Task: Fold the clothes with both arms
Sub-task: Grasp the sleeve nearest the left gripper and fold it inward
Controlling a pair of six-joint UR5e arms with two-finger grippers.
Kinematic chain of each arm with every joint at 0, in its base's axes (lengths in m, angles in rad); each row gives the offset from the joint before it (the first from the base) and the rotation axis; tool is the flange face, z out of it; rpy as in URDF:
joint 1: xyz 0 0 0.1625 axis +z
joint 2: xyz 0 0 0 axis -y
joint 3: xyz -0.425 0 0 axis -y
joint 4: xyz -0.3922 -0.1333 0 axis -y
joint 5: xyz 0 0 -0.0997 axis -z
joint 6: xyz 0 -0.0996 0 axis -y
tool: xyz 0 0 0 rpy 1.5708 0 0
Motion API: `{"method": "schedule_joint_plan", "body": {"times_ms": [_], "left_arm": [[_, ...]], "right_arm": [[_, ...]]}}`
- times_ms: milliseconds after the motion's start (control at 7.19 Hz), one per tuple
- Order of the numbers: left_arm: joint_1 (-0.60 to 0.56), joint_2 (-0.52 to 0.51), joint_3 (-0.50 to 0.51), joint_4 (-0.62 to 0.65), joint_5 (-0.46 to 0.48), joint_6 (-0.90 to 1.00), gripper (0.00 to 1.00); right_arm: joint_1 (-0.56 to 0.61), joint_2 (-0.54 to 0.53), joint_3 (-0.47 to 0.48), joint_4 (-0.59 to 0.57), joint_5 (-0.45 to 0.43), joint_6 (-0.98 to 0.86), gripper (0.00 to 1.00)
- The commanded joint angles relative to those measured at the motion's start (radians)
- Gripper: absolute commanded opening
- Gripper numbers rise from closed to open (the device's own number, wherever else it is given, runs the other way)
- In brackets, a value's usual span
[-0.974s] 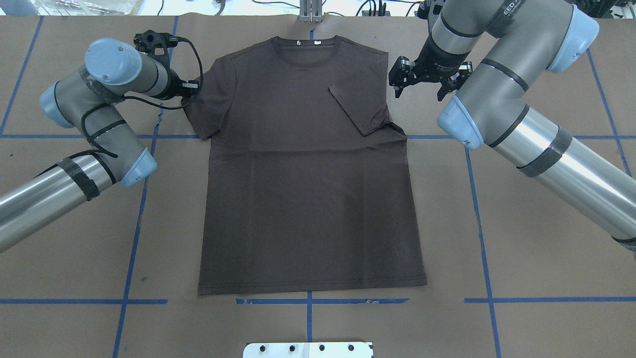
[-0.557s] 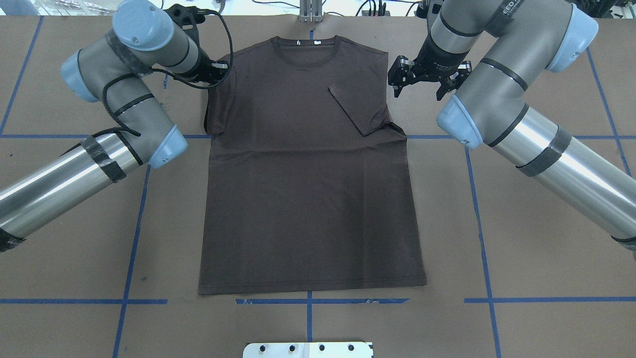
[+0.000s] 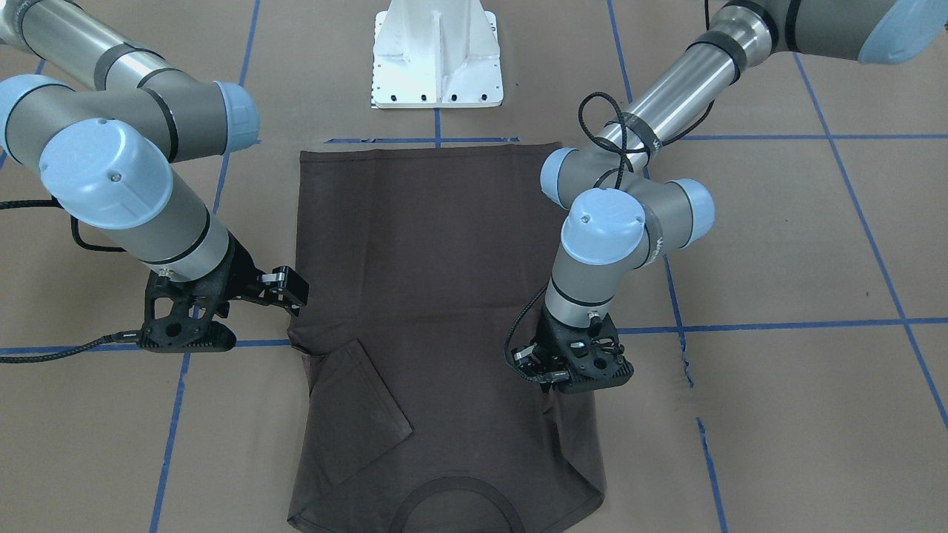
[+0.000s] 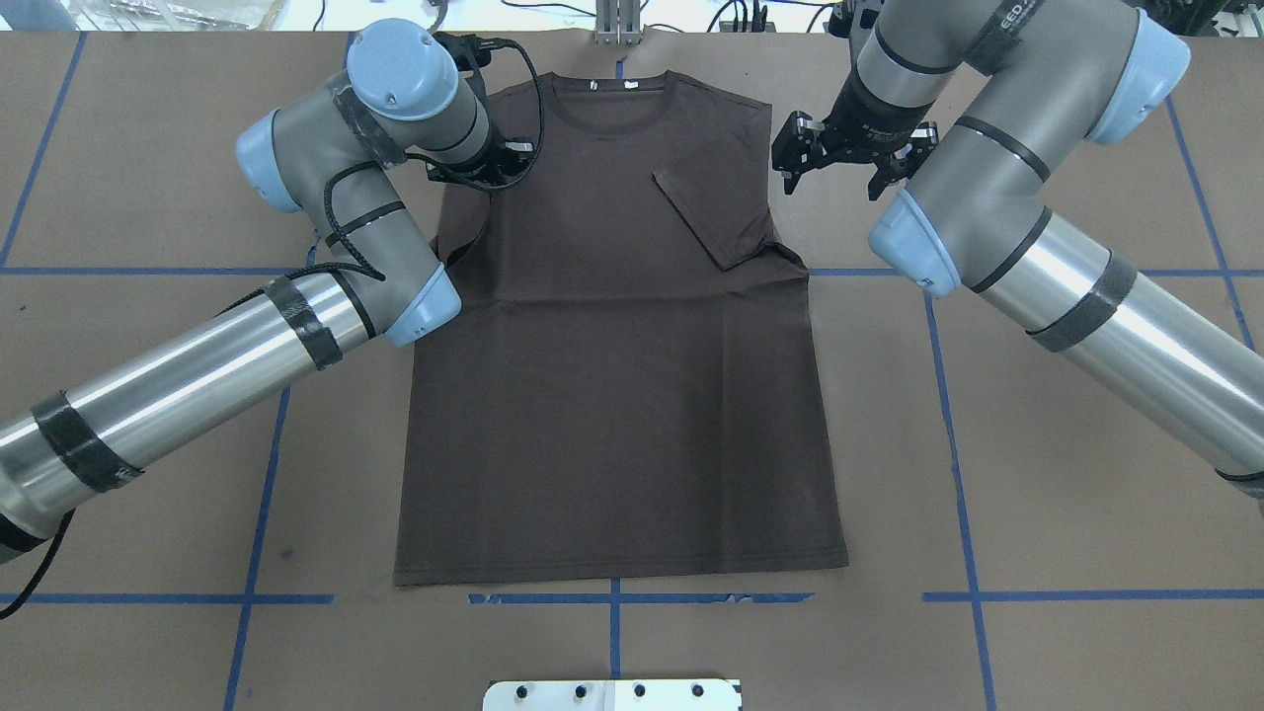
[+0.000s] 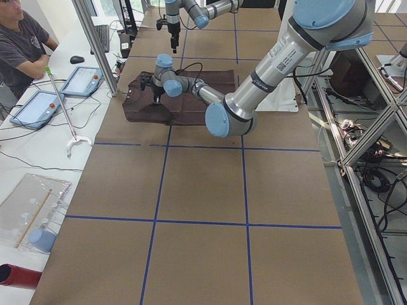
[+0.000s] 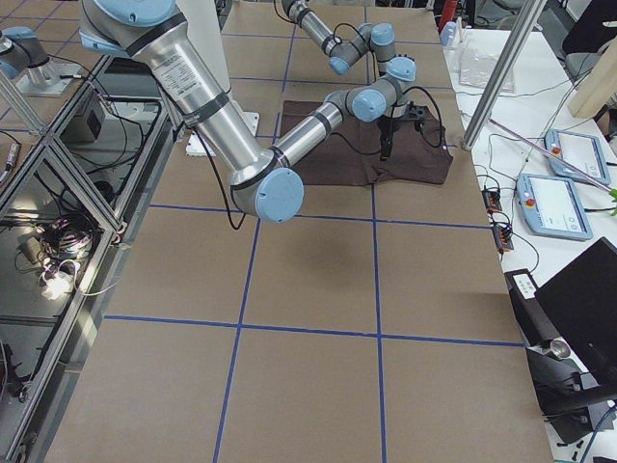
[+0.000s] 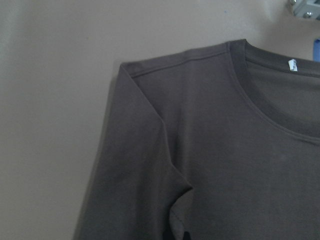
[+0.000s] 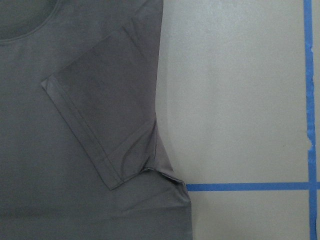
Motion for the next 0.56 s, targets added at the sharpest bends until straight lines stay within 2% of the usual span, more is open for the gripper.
{"method": "schedule_joint_plan", "body": {"times_ms": [0, 417], "left_arm": [[0.012, -0.033, 0.069, -0.07, 0.003, -0.029, 0.0], [0.014, -0.041, 0.073, -0.08, 0.003, -0.032, 0.0]], "right_arm": [[0.0, 0.001, 0.001, 0.0, 0.0, 0.002, 1.0], [0.0, 0.003, 0.001, 0.0, 0.0, 0.002, 1.0]]}}
